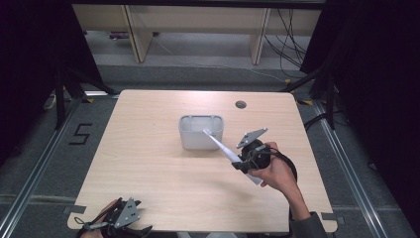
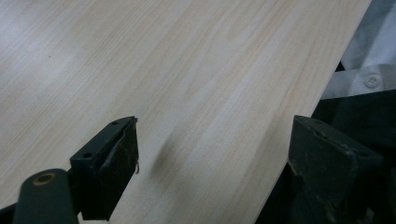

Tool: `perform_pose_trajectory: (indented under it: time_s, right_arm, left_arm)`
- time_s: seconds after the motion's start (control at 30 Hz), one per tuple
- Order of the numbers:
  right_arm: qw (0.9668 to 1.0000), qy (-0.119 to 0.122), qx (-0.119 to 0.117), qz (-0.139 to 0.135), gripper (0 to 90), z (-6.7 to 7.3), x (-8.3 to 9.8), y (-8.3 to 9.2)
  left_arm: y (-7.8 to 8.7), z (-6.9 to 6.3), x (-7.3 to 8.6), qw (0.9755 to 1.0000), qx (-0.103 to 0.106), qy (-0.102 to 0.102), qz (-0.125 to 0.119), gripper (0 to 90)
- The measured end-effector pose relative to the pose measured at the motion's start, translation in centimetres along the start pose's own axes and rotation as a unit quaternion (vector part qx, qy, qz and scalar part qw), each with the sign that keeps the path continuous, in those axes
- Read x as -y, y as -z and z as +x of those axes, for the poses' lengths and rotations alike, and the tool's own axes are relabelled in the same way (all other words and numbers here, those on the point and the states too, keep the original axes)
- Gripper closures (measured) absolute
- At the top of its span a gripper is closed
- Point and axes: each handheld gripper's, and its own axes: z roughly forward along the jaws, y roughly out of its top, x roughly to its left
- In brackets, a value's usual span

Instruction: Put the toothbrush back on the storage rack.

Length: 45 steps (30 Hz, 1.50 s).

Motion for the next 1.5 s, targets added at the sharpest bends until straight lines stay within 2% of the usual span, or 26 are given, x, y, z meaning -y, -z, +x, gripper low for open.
perform_pose_trajectory:
  time_s: [0.1, 0.17, 0.27, 0.3, 0.33, 0.37, 0.47, 0.5, 0.53, 0.67, 0.77, 0.8, 0.83, 0.87, 0.9, 0.93, 1.0, 1.07, 1.1, 1.13, 1.17, 1.23, 1.33, 1.37, 1.47, 1.5]
  right_arm:
    - [0.9992, -0.019, -0.002, -0.035, 66.5, -0.6, -0.4, 0.4]
    - [0.9981, -0.015, 0.005, -0.059, 66.5, -1.2, -0.6, 0.3]
    - [0.9942, -0.044, 0.008, -0.097, 66.5, -1.8, -1.0, 0.1]
    - [0.9943, -0.045, 0.008, -0.096, 66.5, -2.1, -1.2, 0.3]
    - [0.9919, -0.048, 0.014, -0.117, 66.5, -2.3, -1.3, 0.1]
    - [0.9917, -0.054, 0.008, -0.116, 66.5, -2.4, -1.5, 0.2]
    - [0.9862, -0.059, 0.013, -0.154, 66.5, -3.1, -2.0, 0.2]
    - [0.9835, -0.061, 0.018, -0.170, 66.5, -3.4, -2.2, 0.2]
    - [0.9808, -0.076, 0.010, -0.180, 66.5, -3.4, -2.4, 0.2]
    - [0.9727, -0.078, 0.031, -0.216, 66.5, -4.2, -3.3, 0.0]
    - [0.9671, -0.089, 0.031, -0.236, 66.5, -4.5, -3.8, -0.3]
    - [0.9669, -0.090, 0.031, -0.237, 66.4, -4.6, -4.0, -0.3]
    - [0.9638, -0.095, 0.039, -0.246, 66.5, -4.7, -4.2, -0.4]
    - [0.9631, -0.099, 0.031, -0.248, 66.5, -4.9, -4.4, -0.5]
    - [0.9623, -0.092, 0.041, -0.253, 66.5, -5.2, -4.5, -0.5]
    - [0.9602, -0.107, 0.035, -0.255, 66.5, -5.0, -4.6, -0.6]
    - [0.9572, -0.102, 0.042, -0.268, 66.5, -5.4, -5.2, -0.7]
    - [0.9548, -0.108, 0.039, -0.274, 66.5, -5.5, -5.5, -0.8]
    - [0.9505, -0.113, 0.042, -0.286, 66.5, -5.6, -5.7, -0.9]
    - [0.9505, -0.122, 0.035, -0.284, 66.5, -5.6, -5.9, -0.9]
    - [0.9500, -0.112, 0.043, -0.288, 66.5, -5.8, -6.2, -1.1]
    - [0.9468, -0.128, 0.041, -0.293, 66.5, -5.8, -6.6, -1.3]
    - [0.9425, -0.127, 0.037, -0.307, 66.5, -6.1, -7.2, -1.8]
    - [0.9433, -0.127, 0.037, -0.304, 66.5, -6.1, -7.4, -1.9]
    - [0.9389, -0.138, 0.039, -0.313, 66.5, -6.1, -7.9, -2.3]
    - [0.9384, -0.129, 0.042, -0.318, 66.5, -6.2, -8.0, -2.5]
  left_arm:
    - [0.0, 0.0, -0.1, 1.0000, -0.007, 0.001, -0.001, 15.8]
    - [0.1, 0.1, -0.1, 1.0000, -0.001, -0.007, 0.000, 15.9]
    - [-0.1, 0.0, 0.0, 1.0000, -0.001, 0.007, 0.000, 15.8]
    - [0.1, 0.1, -0.1, 1.0000, -0.005, -0.006, 0.000, 15.8]
    - [0.1, 0.1, -0.1, 1.0000, -0.006, -0.006, 0.001, 15.8]
    - [0.0, 0.0, 0.0, 1.0000, -0.002, -0.002, 0.005, 15.9]
    - [-0.1, 0.0, 0.0, 1.0000, -0.004, 0.009, 0.003, 15.8]
    - [0.1, 0.1, -0.1, 1.0000, -0.006, -0.008, 0.001, 15.8]
    - [0.0, 0.0, 0.0, 1.0000, -0.001, -0.003, 0.002, 15.8]
    - [0.0, 0.0, -0.1, 0.9999, -0.009, -0.004, 0.000, 15.8]
    - [0.0, 0.0, 0.0, 1.0000, 0.000, -0.001, 0.000, 15.8]
    - [0.0, 0.0, 0.0, 1.0000, 0.000, 0.002, 0.001, 15.8]
    - [0.0, 0.1, 0.0, 1.0000, -0.002, 0.000, 0.001, 15.8]
    - [0.1, 0.0, -0.1, 1.0000, -0.005, -0.005, -0.001, 15.8]
    - [0.1, 0.1, -0.1, 1.0000, -0.001, -0.007, 0.000, 15.8]
    - [0.0, 0.0, 0.0, 1.0000, 0.001, -0.003, 0.002, 15.8]
    - [0.0, 0.0, 0.0, 1.0000, 0.001, 0.007, 0.000, 15.8]
    - [0.1, 0.1, -0.1, 1.0000, -0.001, -0.005, -0.005, 15.8]
    - [0.1, 0.1, -0.1, 1.0000, 0.001, -0.006, -0.003, 15.8]
    - [0.0, 0.0, 0.0, 1.0000, 0.000, -0.004, -0.003, 15.9]
    - [0.0, 0.0, 0.0, 1.0000, 0.001, -0.001, -0.001, 15.8]
    - [0.0, 0.0, -0.1, 1.0000, -0.002, -0.003, -0.006, 15.8]
    - [0.1, 0.1, -0.1, 1.0000, 0.002, -0.005, -0.004, 15.8]
    - [0.1, 0.1, -0.1, 1.0000, 0.001, -0.005, -0.004, 15.8]
    - [0.1, 0.0, -0.1, 1.0000, 0.002, -0.006, -0.006, 15.8]
    - [0.1, 0.0, -0.1, 1.0000, 0.002, -0.004, -0.004, 15.8]
